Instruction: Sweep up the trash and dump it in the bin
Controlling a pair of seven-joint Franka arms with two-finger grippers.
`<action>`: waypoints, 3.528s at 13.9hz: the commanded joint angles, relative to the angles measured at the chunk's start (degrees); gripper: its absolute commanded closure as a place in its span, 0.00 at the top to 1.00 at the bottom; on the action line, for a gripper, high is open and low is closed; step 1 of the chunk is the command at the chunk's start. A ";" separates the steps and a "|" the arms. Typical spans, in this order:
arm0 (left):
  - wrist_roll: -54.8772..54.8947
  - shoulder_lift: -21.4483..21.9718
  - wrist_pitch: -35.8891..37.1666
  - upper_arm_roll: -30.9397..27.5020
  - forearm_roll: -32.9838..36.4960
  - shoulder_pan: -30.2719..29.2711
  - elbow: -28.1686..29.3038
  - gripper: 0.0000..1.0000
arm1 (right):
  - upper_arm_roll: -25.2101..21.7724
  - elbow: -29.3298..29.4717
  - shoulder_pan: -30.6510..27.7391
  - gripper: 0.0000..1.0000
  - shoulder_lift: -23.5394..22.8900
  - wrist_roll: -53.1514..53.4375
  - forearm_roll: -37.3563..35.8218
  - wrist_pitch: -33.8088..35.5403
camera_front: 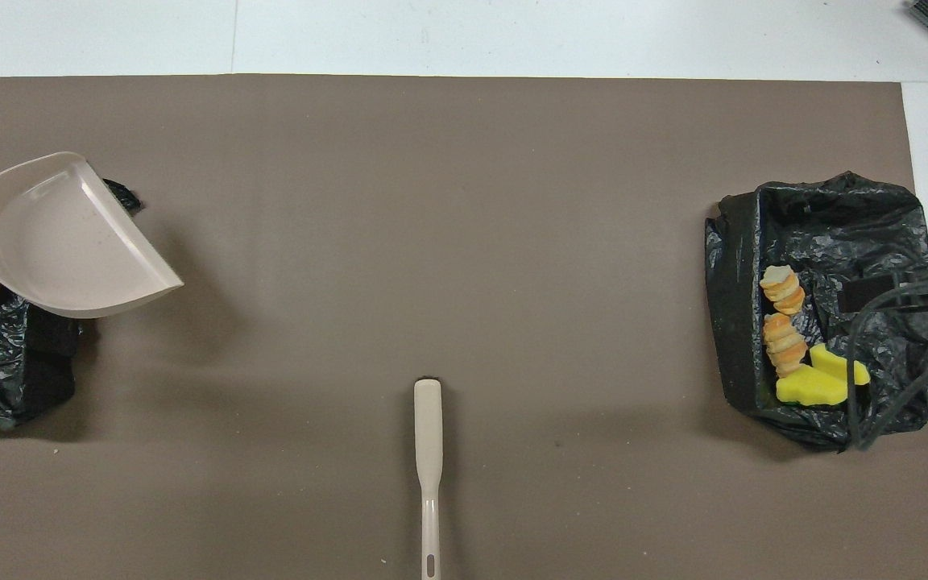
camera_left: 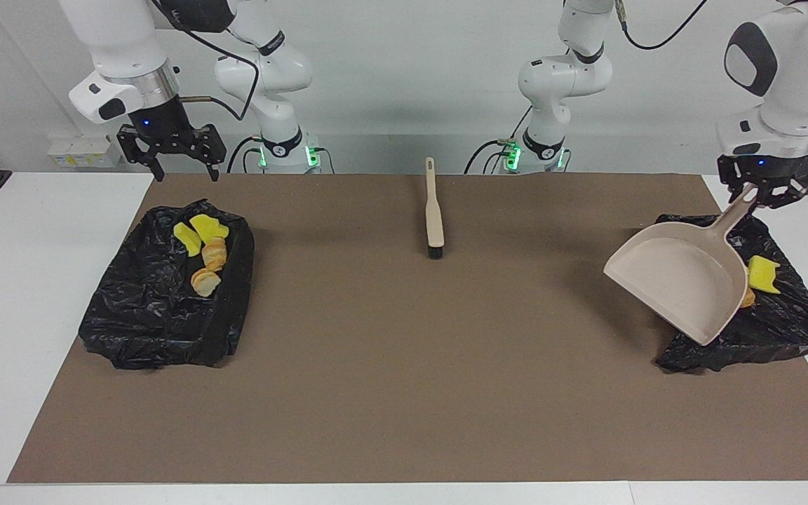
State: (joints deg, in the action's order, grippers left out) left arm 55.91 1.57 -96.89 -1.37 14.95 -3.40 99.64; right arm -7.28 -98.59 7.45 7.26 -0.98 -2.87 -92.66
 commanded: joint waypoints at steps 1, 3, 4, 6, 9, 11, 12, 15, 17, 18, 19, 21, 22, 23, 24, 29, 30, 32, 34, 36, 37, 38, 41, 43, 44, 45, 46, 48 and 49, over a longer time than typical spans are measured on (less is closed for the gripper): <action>-12.88 2.47 -0.76 -0.74 -6.22 2.08 2.75 0.00 | -0.19 0.95 -0.07 1.00 -0.41 -1.31 1.20 0.99; -20.63 2.47 -1.10 -0.66 -7.92 6.63 2.76 0.00 | -0.19 0.95 -0.07 1.00 -0.41 -1.31 1.28 0.99; -24.84 2.47 -1.37 -0.57 -8.18 8.57 2.76 0.00 | -0.19 0.95 -0.07 1.00 -0.41 -1.31 1.20 1.08; -31.01 1.95 -3.29 -0.57 -11.24 12.35 2.76 0.00 | -0.19 0.95 -0.07 1.00 -0.41 -1.31 1.20 1.08; -42.68 -0.86 -8.65 -0.57 -12.23 20.07 2.84 0.00 | -0.19 0.95 -0.07 1.00 -0.41 -1.31 1.20 0.99; -49.73 -3.32 -11.20 -0.65 -12.23 25.08 2.84 0.00 | -0.19 0.95 -0.07 1.00 -0.41 -1.31 1.20 0.99; -52.02 -4.55 -13.04 -0.57 -12.23 27.02 2.84 0.00 | -0.19 0.95 -0.07 1.00 -0.41 -1.31 1.28 0.99; -57.91 -9.37 -17.96 -0.65 -12.23 32.12 2.84 0.00 | -0.19 0.95 -0.07 1.00 -0.41 -1.31 1.20 1.08; -64.32 -14.12 -23.05 -0.66 -12.23 35.20 2.84 0.00 | -0.19 0.95 -0.07 1.00 -0.41 -1.31 1.20 0.99; -66.70 -15.88 -25.08 -0.57 -12.23 36.44 2.84 0.00 | -0.19 0.95 -0.07 1.00 -0.41 -1.31 1.20 1.08; -68.81 -17.29 -26.67 -0.57 -12.23 37.58 2.84 0.00 | -0.19 0.95 -0.07 1.00 -0.41 -1.31 1.28 0.99; -73.03 -17.92 -28.60 -0.39 -12.57 39.95 4.59 0.00 | 0.07 0.94 -0.07 1.00 -0.41 -1.13 1.20 1.34; -75.92 -17.40 -29.83 -0.57 -13.80 41.01 5.91 0.00 | -0.54 0.95 -0.16 1.00 -0.49 -1.65 1.02 1.52; -79.26 -16.78 -30.19 -0.57 -14.59 42.58 7.22 0.00 | -1.94 0.86 -0.25 1.00 -0.41 -1.83 0.50 1.34; -79.73 -15.65 -30.20 -0.57 -14.60 43.38 8.80 0.10 | -2.82 1.21 -0.07 1.00 -0.76 -1.75 0.32 1.43; -80.43 -14.49 -27.21 -0.74 -14.60 43.92 9.70 1.00 | -5.21 1.30 0.98 1.00 -1.11 -1.74 0.41 1.43; -80.35 -13.62 -26.69 -0.74 -14.60 43.31 9.70 1.00 | -4.94 1.30 0.90 1.00 -1.11 -1.74 0.84 1.60; -79.56 -12.74 -24.15 -1.36 -14.60 41.82 8.91 1.00 | -4.77 1.56 0.89 1.00 -1.02 -1.75 1.11 1.87; -79.20 -12.56 -23.08 -1.27 -14.60 37.09 8.03 1.00 | -4.07 4.71 1.07 1.00 -1.28 -1.05 2.51 6.32; -79.20 -12.65 -20.81 -1.36 -14.60 33.39 5.41 1.00 | -2.83 4.73 1.25 1.00 -1.37 -0.17 2.17 5.65; -79.20 -12.65 -20.01 -1.36 -14.60 31.20 4.35 1.00 | -2.66 4.03 1.25 1.00 -0.94 -0.34 2.16 5.65; -79.20 -12.65 -19.57 -1.27 -14.69 29.17 3.47 1.00 | -2.65 3.41 1.25 1.00 -0.76 -0.43 2.16 5.39; -74.14 -12.65 -14.75 -1.18 -16.96 23.02 -1.27 1.00 | -2.65 3.32 1.25 1.00 -0.67 -0.78 2.08 4.68; -67.28 -12.73 -8.69 -1.36 -19.34 19.24 -5.66 1.00 | -2.65 3.32 1.33 1.00 -0.67 -0.87 2.08 4.42; -65.08 -12.65 -6.40 -1.36 -19.34 17.13 -6.90 1.00 | -2.65 3.32 1.33 1.00 -0.67 -0.87 2.08 4.33; -63.31 -12.56 -4.73 -1.27 -19.34 15.11 -7.43 1.00 | -2.65 3.32 1.33 1.00 -0.67 -0.87 2.08 4.33; -60.77 -11.95 -3.32 -1.27 -19.34 13.26 -7.87 1.00 | -2.65 3.32 1.33 1.00 -0.67 -0.87 2.08 4.33; -55.06 -10.28 -1.20 -1.62 -19.43 9.92 -7.88 1.00 | -2.57 3.32 1.33 1.00 -0.67 -0.95 2.08 4.33; -52.95 -9.40 -0.76 -1.71 -19.35 8.60 -7.88 1.00 | -2.65 3.32 1.33 1.00 -0.67 -0.95 2.08 4.33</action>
State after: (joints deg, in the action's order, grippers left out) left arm -0.92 -9.63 -100.05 -3.35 -3.49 7.48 92.07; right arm -9.83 -95.34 8.93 6.71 -1.02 -1.54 -87.99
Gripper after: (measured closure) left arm 0.000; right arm 0.000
